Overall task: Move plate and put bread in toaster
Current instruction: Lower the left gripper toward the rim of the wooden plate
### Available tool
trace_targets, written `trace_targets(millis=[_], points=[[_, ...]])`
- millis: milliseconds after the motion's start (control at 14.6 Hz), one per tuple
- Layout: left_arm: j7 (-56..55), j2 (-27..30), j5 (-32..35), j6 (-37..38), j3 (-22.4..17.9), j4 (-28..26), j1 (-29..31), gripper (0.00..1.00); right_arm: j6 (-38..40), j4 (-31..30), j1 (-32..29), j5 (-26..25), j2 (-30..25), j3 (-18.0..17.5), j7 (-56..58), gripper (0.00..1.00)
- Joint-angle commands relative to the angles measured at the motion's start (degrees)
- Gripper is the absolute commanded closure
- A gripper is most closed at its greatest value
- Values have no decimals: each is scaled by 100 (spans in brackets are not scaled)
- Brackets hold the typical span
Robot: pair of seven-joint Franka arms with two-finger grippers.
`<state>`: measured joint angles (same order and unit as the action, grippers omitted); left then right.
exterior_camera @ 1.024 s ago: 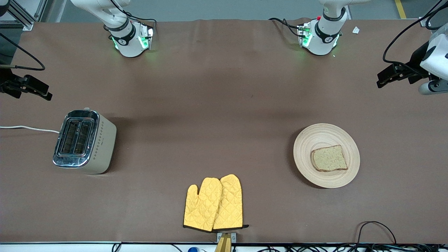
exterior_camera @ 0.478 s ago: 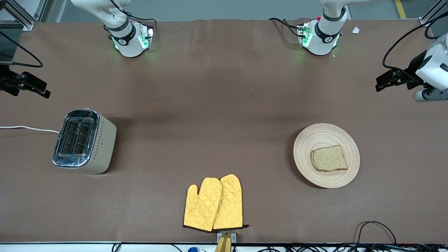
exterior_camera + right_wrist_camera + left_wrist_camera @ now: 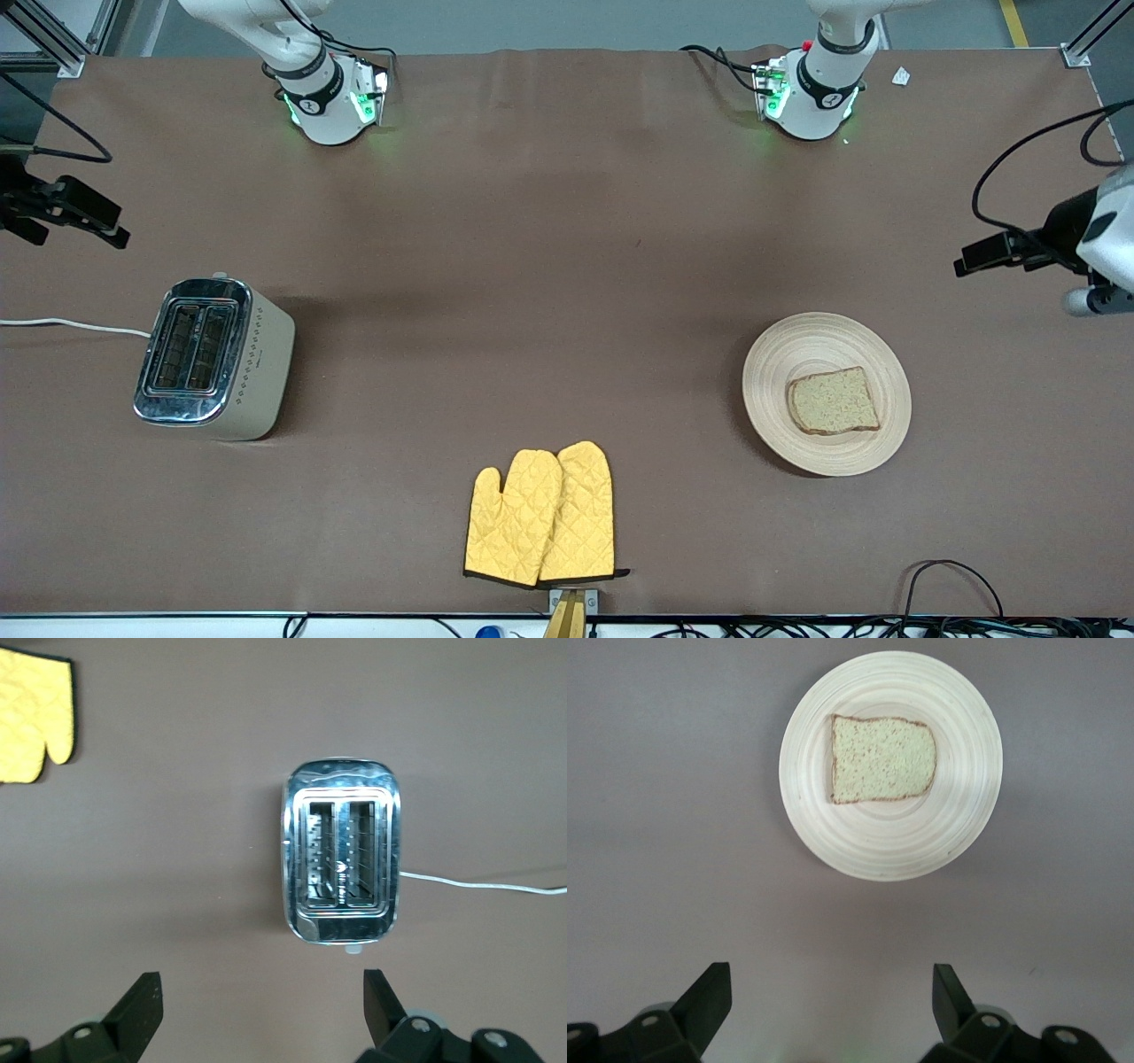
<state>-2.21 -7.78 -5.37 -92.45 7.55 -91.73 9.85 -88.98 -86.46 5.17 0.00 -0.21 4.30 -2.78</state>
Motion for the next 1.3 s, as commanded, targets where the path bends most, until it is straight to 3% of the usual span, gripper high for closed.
trace_targets(millis=[0,410,751,1024,1229], points=[[447,-434,-218,-316,1,147,165,0,-23,-28,203,-17,-67,0,-4,0],[1932,-1435,-825,-1151,10,147,790,0,38,-64,47,-17,-49,62,-30,0],[3716,-2463,-1957,-1556,1,147,1159,0,92,-134,-552,9,-23,71,31,0],[4131,-2886,-2117,-1899,10,156,1186,0,92,-125,-508,9,-23,36,-12,0],[4588,-3281,-2609,-1952,1,400,1361,0,92,-125,-499,9,-23,27,14,0]])
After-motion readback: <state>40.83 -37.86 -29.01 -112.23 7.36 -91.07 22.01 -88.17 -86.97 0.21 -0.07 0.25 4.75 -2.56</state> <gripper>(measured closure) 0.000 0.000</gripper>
